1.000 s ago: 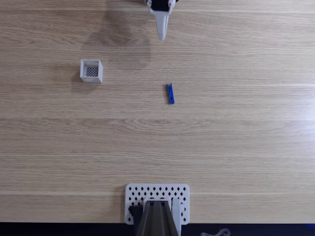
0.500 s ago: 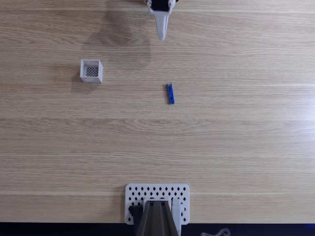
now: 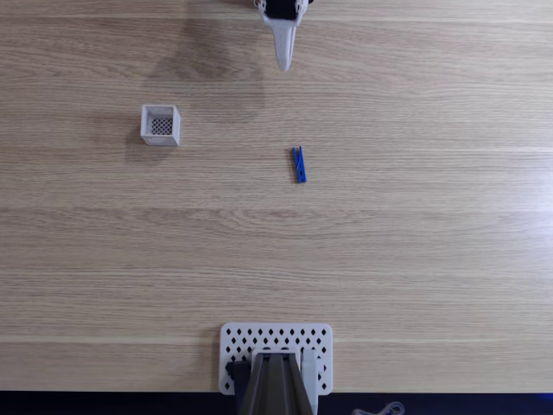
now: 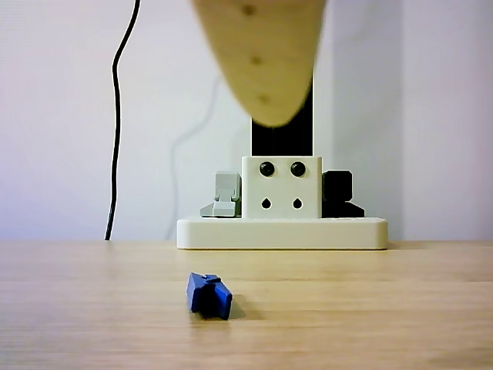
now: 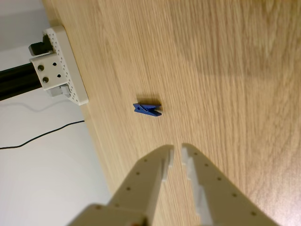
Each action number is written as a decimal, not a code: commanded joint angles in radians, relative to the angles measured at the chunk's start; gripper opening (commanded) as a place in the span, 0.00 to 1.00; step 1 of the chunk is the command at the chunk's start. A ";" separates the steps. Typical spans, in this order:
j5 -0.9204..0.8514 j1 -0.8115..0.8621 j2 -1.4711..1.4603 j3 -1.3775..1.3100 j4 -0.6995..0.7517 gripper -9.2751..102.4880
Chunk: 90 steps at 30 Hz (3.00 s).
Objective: Grasp a peg and put it in the crate.
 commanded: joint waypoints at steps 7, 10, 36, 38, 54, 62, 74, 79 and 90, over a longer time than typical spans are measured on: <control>-0.002 -0.011 0.025 -0.021 -0.014 0.08; 0.005 -0.011 0.025 -0.021 -0.014 0.08; -0.744 -0.061 -0.848 -0.727 -0.014 0.08; -0.871 -0.061 -0.916 -0.781 -0.014 0.08; -1.460 -0.091 -1.238 -0.647 -0.650 0.08; -1.571 -0.092 -1.299 -0.522 -0.827 0.08; -1.729 -0.091 -1.419 -0.565 -0.838 0.08; -1.741 -0.092 -1.456 -0.588 -0.839 0.08; -1.729 -0.092 -1.523 -0.710 -0.838 0.24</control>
